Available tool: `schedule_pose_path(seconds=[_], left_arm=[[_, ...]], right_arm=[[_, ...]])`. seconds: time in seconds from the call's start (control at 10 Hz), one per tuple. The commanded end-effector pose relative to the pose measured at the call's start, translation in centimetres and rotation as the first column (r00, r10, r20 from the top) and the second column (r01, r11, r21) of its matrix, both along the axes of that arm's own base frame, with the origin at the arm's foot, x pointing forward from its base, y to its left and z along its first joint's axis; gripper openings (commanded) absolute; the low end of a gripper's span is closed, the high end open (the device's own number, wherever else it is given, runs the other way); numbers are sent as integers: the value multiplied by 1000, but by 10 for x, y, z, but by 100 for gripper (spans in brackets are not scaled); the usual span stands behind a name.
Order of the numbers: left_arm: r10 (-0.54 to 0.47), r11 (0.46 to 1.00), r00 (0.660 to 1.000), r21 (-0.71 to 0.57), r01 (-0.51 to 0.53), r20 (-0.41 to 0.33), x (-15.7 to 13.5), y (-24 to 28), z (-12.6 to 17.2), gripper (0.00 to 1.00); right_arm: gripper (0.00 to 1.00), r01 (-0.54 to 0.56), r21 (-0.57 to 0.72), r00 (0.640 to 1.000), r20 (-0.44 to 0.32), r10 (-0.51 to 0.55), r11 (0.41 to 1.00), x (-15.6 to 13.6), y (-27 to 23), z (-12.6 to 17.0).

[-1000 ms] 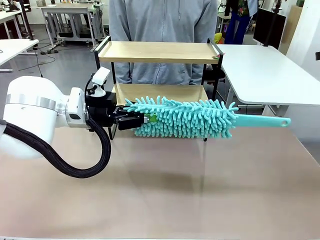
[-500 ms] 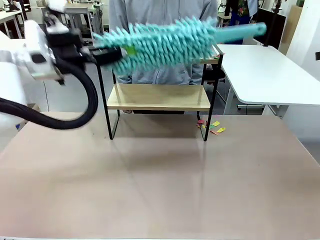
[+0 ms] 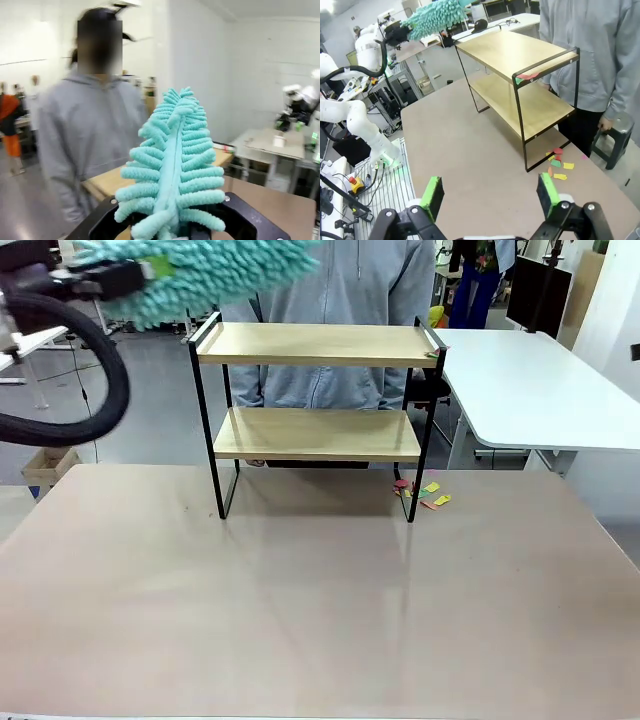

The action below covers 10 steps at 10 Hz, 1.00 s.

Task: Clean the shelf.
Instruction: Hand the Duster back to the human.

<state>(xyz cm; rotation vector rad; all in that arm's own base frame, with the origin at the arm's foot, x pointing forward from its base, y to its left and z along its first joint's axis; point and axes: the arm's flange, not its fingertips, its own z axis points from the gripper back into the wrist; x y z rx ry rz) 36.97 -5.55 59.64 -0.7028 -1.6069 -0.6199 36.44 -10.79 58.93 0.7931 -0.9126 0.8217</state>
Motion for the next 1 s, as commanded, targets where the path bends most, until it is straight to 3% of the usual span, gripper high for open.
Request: schedule_pose_path(seconds=[0.0, 0.2, 0.4, 0.5, 0.9], left_arm=[[205, 976, 979, -73, -204, 15, -16, 26, -6, 18], [417, 905, 909, -78, -418, -26, -13, 67, -25, 18], [526, 845, 846, -53, -531, -88, -5, 88, -54, 18], [603, 795, 791, -3, -606, -101, -1, 94, -70, 18], [693, 716, 701, 47, -696, -170, -3, 92, -146, 18]], right_arm=[[100, -8, -7, 1000, 4, 8, 1000, 0, -1, 3], [100, -8, -7, 1000, 4, 8, 1000, 0, -1, 3], [100, -8, -7, 1000, 4, 8, 1000, 0, -1, 3], [100, -8, -7, 1000, 4, 8, 1000, 0, -1, 3], [100, -8, -7, 1000, 4, 8, 1000, 0, -1, 3]])
